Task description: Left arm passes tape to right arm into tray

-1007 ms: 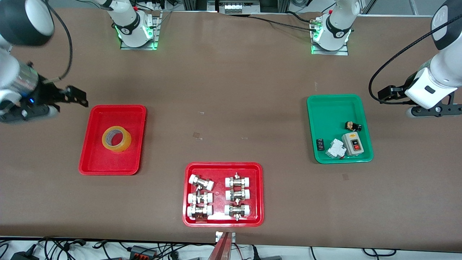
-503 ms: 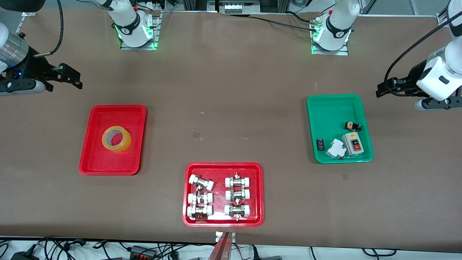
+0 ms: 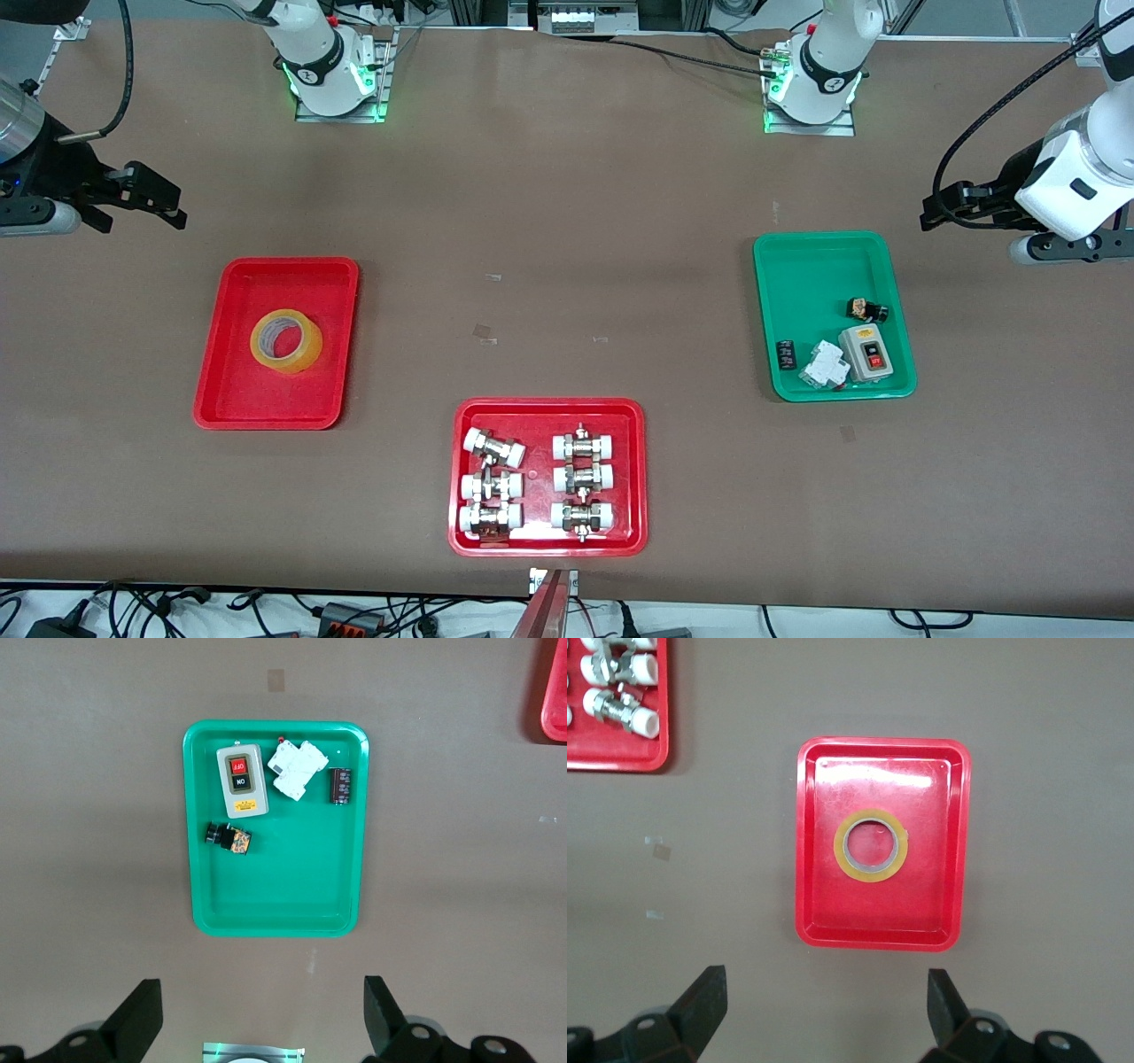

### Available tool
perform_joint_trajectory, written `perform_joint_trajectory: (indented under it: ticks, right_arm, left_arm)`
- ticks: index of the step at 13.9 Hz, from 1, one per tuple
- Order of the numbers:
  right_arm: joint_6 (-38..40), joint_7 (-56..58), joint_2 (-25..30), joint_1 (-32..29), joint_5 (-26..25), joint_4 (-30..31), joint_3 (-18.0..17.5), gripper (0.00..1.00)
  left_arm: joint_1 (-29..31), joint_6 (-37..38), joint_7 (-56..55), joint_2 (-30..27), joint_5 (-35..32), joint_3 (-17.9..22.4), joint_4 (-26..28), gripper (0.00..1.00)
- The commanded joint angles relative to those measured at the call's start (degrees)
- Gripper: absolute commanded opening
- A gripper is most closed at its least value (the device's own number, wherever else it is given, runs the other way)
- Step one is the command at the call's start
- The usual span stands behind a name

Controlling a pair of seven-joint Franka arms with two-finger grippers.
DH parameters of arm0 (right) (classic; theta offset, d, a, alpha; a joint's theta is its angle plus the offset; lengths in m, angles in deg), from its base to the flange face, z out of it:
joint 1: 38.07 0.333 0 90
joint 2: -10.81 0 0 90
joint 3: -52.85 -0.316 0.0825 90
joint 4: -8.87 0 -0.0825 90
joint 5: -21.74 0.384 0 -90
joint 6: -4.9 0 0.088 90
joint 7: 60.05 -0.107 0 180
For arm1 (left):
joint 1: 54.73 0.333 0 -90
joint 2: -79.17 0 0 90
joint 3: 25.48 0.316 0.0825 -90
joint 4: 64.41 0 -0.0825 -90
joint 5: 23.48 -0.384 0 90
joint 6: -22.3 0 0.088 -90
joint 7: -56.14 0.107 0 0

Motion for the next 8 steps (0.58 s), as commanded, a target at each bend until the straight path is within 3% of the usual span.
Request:
perform_joint_trajectory:
  ticks: [1,8]
  right_arm:
    - [1.38,-1.95,-0.44,-0.22,-0.99,-1.53,-0.19,1.0]
    - [1.47,-1.33,-0.79,-0.3,-2.66,-3.98,-0.11,1.0]
  left_arm:
    - [-0.36,1.05,-0.76,0.93,-1.38,0.49,-1.69,1.0]
    - [-1.58,1.22,-0.76,0.58,-1.47,-0.04,-2.21,1.0]
